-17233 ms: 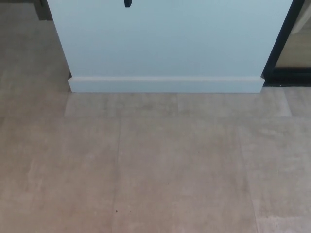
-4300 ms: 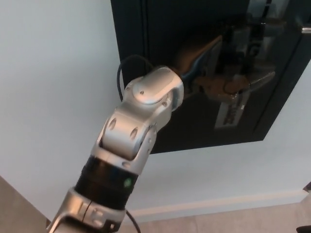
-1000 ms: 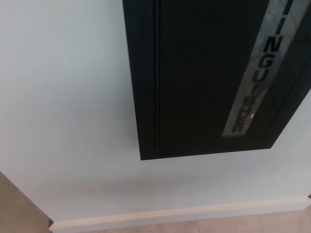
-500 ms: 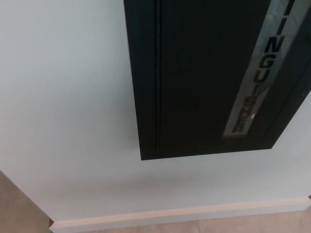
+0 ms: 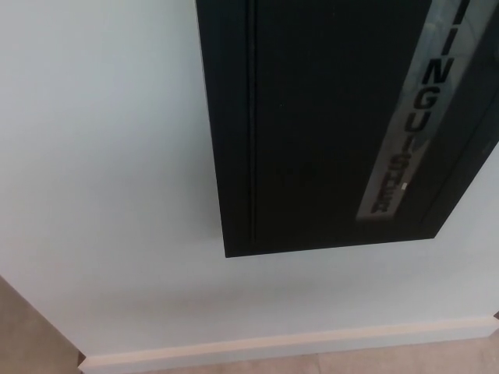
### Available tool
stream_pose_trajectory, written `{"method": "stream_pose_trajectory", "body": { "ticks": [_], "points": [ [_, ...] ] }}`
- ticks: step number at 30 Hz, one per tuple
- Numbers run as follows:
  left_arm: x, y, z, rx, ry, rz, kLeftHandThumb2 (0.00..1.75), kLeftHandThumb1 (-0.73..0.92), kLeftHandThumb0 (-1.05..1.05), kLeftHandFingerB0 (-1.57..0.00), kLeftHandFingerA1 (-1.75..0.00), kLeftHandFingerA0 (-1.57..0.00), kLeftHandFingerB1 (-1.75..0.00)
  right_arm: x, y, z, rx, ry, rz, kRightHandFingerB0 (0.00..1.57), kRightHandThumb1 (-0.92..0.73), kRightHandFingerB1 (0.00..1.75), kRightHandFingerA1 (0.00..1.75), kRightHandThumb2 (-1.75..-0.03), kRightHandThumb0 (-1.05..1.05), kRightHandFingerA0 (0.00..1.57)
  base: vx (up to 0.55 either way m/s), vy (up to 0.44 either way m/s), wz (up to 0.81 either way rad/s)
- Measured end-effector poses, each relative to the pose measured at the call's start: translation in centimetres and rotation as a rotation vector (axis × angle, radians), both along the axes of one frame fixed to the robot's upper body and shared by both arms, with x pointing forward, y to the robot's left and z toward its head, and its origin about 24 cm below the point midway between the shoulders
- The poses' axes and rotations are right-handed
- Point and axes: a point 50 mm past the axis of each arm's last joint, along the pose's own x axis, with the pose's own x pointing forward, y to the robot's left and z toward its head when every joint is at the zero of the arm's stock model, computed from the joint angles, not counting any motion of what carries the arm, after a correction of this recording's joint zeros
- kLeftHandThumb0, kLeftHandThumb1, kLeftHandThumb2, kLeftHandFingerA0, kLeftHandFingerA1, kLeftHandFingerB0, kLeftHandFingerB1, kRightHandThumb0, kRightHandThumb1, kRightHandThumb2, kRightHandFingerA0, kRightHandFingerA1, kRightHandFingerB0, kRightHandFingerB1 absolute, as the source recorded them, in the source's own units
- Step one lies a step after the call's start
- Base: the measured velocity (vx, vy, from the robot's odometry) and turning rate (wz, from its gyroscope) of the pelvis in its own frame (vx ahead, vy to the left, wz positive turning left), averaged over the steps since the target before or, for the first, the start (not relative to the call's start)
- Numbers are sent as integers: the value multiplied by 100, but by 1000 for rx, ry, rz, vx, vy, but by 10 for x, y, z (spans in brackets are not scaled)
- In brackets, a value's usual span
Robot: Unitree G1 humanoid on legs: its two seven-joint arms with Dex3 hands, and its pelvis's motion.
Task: The robot wallks towards the fire extinguisher and uses its left hand to push the door to the right and close it
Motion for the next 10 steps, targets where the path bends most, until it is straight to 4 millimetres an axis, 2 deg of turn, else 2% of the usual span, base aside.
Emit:
{"method": "stream_pose_trajectory", "body": {
  "ticks": [1, 2, 3, 4, 5, 6, 7, 8, 9, 10],
  "points": [
    [0, 0, 0, 0, 0, 0, 56, 53, -50, -31, -47, -51, -31, 1, 0, 0, -1, -1, 1, 32, -47, 39, 57, -55, -59, 31, 0, 0, 0],
    [0, 0, 0, 0, 0, -1, 56, 53, -50, -31, -47, -51, -31, 1, 0, 0, -2, -2, 3, 32, -47, 39, 57, -55, -59, 31, 0, 0, 0],
    [0, 0, 0, 0, 1, -2, 56, 53, -50, -31, -44, -46, -31, 2, 0, 1, -3, -2, 5, 27, -36, 48, 60, -76, -61, 30, 0, 0, 0],
    [0, 0, 0, 0, 1, -3, 56, 53, -50, -31, -44, -46, -31, 2, 0, 1, -3, -3, 5, 27, -36, 48, 60, -76, -61, 30, 0, 0, 0],
    [-1, 0, 0, 0, 2, -3, 75, 43, -56, -25, -50, -28, -42, 3, 0, 1, -4, -3, 7, 32, -46, 39, 57, -55, -58, 33, 0, 0, 0],
    [-1, 0, 0, 0, 2, -2, 75, 43, -56, -25, -50, -28, -42, 3, 0, 1, -5, -3, 8, 32, -46, 39, 57, -55, -58, 33, 0, 0, 0],
    [-1, 0, 0, -1, 3, -2, 75, 43, -55, -24, -50, -30, -42, 3, 0, 1, -5, -2, 8, 26, -36, 47, 59, -75, -60, 30, 0, 0, 0],
    [-1, 0, 0, -1, 3, -2, 75, 43, -55, -24, -50, -30, -42, 3, 0, 1, -5, -2, 7, 26, -36, 47, 59, -75, -60, 30, 0, 0, 0],
    [-1, 0, 0, -1, 3, -2, 57, 54, -49, -31, -42, -41, -32, 2, 0, 1, -5, -1, 5, 26, -37, 47, 58, -75, -59, 30, 0, 0, 0],
    [-1, 0, 0, -1, 3, -2, 57, 54, -49, -31, -42, -41, -32, 2, 0, 1, -5, -1, 5, 26, -37, 47, 58, -75, -59, 30, 0, 0, 0]
  ]
}}
